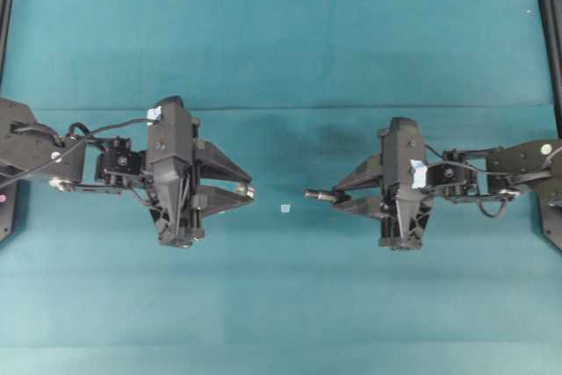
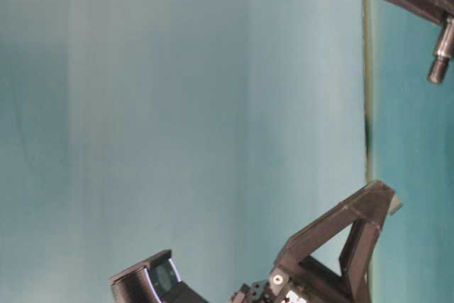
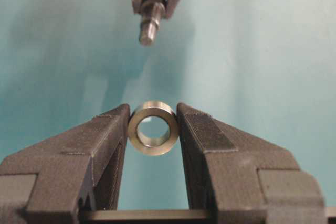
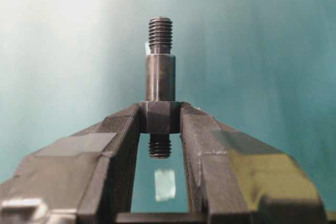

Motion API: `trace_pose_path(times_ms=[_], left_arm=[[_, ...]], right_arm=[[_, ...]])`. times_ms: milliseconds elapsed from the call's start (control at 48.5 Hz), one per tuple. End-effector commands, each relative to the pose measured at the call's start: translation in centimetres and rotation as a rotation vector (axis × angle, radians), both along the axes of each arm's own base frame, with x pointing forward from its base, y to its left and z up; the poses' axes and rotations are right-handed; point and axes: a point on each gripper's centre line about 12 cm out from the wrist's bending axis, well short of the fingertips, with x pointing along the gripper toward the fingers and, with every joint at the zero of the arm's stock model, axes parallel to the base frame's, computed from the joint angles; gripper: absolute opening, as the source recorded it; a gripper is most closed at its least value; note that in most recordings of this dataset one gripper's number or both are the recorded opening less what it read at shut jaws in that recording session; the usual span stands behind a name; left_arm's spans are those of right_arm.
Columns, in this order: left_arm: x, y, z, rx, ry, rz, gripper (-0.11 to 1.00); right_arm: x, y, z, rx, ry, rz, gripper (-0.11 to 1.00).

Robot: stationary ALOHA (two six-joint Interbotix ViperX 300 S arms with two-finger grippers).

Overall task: Insert the washer onto the shaft with both hands.
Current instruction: 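Bring the washer toward the shaft's upper threaded end, aligning them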

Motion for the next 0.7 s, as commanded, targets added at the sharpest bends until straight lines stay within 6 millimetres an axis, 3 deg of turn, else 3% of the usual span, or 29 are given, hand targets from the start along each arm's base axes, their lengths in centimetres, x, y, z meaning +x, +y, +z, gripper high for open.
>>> trace_pose_path(times_ms=[0, 681], left_arm=[[0.7, 0.0, 0.8, -0.001, -0.043, 0.001, 0.37], [1.5, 0.2, 0.4, -0.027, -0.073, 0.017, 0.37]], right_arm=[[0.7, 0.2, 0.7, 0.007, -0.038, 0.0, 0.0], [1.8, 0.2, 1.1, 0.013, -0.09, -0.007, 0.0]])
